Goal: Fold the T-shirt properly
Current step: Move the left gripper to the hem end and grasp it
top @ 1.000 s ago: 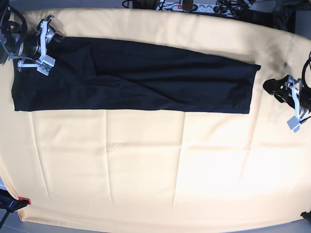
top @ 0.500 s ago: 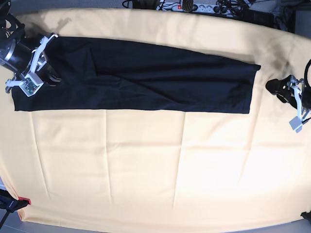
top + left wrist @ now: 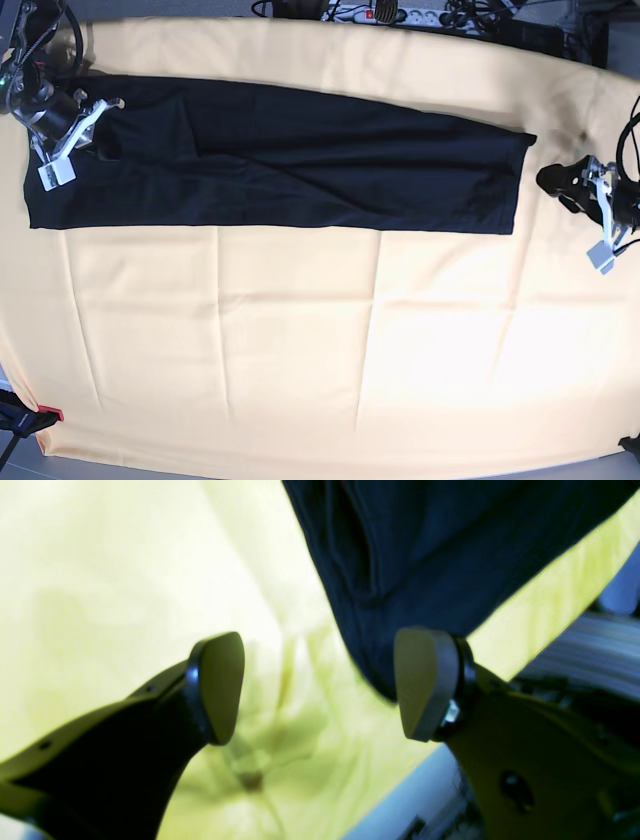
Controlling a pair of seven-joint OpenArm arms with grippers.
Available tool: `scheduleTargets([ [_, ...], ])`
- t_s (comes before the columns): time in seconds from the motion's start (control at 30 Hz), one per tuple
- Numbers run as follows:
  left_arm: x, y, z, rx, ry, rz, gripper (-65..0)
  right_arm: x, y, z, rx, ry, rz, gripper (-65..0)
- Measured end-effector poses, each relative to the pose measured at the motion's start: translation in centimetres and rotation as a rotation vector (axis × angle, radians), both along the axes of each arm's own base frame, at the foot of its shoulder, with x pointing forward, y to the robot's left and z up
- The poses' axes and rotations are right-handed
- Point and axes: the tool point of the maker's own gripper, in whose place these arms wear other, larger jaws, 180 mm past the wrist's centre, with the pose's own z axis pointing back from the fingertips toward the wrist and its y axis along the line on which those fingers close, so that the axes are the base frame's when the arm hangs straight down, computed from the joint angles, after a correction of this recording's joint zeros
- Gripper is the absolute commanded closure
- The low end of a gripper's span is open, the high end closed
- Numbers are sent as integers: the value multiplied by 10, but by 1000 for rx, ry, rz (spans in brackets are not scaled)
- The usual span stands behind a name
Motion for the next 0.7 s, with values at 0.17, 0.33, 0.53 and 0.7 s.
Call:
scheduleTargets([
  [0.17, 25, 11, -3, -139, -38, 232, -486, 0, 0, 0, 0, 0, 0, 0],
  [0.33, 14, 45, -19, -224, 2, 457, -486, 0, 0, 0, 0, 0, -1, 0],
  [0.53, 5, 36, -31, -280, 28, 488, -486, 15, -2, 6, -9, -26, -5, 0],
  [0.7, 10, 20, -35, -337, 22, 489, -486, 15, -2, 6, -13, -25, -4, 0],
])
